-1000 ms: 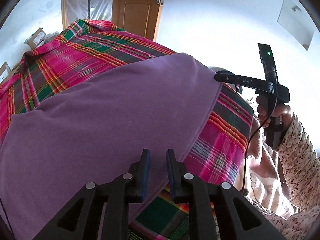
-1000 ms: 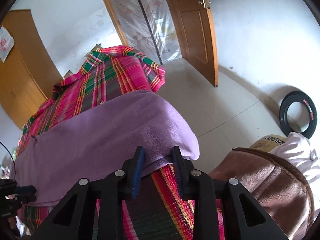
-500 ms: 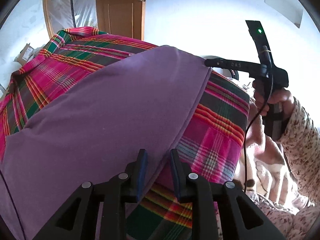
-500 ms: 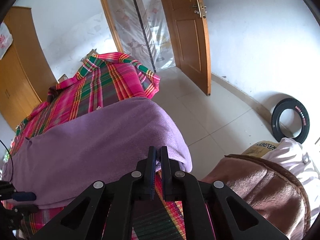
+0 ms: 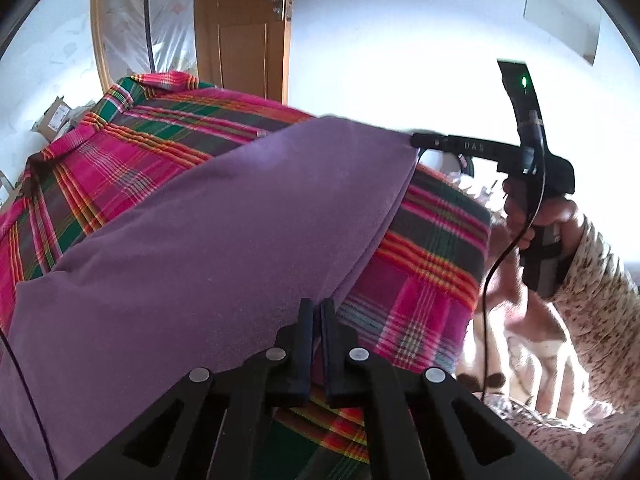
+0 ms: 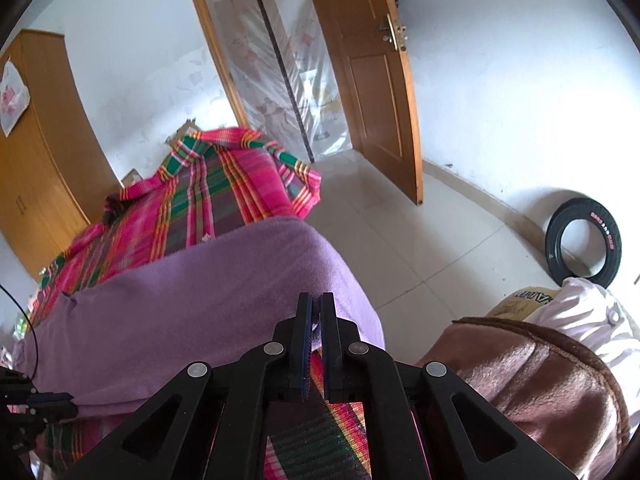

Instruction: Fold clothes

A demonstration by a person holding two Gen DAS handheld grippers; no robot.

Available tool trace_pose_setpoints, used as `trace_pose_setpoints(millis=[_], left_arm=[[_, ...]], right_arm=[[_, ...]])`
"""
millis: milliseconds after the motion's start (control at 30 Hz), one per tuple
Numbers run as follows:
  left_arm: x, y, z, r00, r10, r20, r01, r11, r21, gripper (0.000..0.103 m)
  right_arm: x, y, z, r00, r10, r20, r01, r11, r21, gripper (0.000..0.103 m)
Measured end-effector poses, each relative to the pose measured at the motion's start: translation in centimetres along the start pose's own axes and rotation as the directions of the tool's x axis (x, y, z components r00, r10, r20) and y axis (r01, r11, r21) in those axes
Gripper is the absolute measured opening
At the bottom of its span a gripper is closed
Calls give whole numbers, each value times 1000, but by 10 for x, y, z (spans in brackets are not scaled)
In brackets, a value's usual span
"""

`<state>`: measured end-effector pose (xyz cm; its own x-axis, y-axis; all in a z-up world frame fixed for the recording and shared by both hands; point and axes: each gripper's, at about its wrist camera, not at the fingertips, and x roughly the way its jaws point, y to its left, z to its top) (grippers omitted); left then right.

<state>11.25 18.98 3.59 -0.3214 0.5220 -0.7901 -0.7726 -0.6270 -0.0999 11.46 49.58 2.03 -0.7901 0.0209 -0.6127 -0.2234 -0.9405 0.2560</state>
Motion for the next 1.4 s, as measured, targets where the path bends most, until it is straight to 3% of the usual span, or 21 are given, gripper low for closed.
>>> trace_pose_setpoints(millis=[133, 533, 667, 800, 900, 1033, 1167, 1400], left_arm=[[-5, -1, -1, 1000, -20, 14, 20, 1000, 0, 2], [18, 5, -9, 997, -33, -66, 32, 999, -31, 3], [4, 7, -10, 997, -67, -34, 65, 997, -39, 3], [-9, 20, -9, 996, -86, 9, 86, 994, -67, 7], [-10, 37, -4, 999, -45, 21, 47, 991, -122, 7], [-1, 66, 1, 1000, 0, 13, 2, 975, -222, 8], [9, 89, -2, 995, 85, -50, -95, 954, -285, 8], [1, 115, -13, 995, 94, -45, -104, 935, -340, 8]], right_arm=[[-2, 1, 0, 1000, -9, 3, 9, 1000, -2, 4], [15, 1, -10, 994, -82, -70, 81, 997, -14, 5], [5, -4, -6, 989, -138, -60, 140, 990, 29, 9], [-7, 9, -2, 998, -59, -4, 59, 998, 32, 15], [-2, 43, -5, 999, 33, -8, -33, 996, -81, 15], [20, 89, -19, 984, 134, -116, -158, 961, -228, 15], [32, 107, -29, 982, 94, -166, -145, 932, -332, 15], [23, 54, -17, 991, -2, -133, -29, 972, -232, 15]])
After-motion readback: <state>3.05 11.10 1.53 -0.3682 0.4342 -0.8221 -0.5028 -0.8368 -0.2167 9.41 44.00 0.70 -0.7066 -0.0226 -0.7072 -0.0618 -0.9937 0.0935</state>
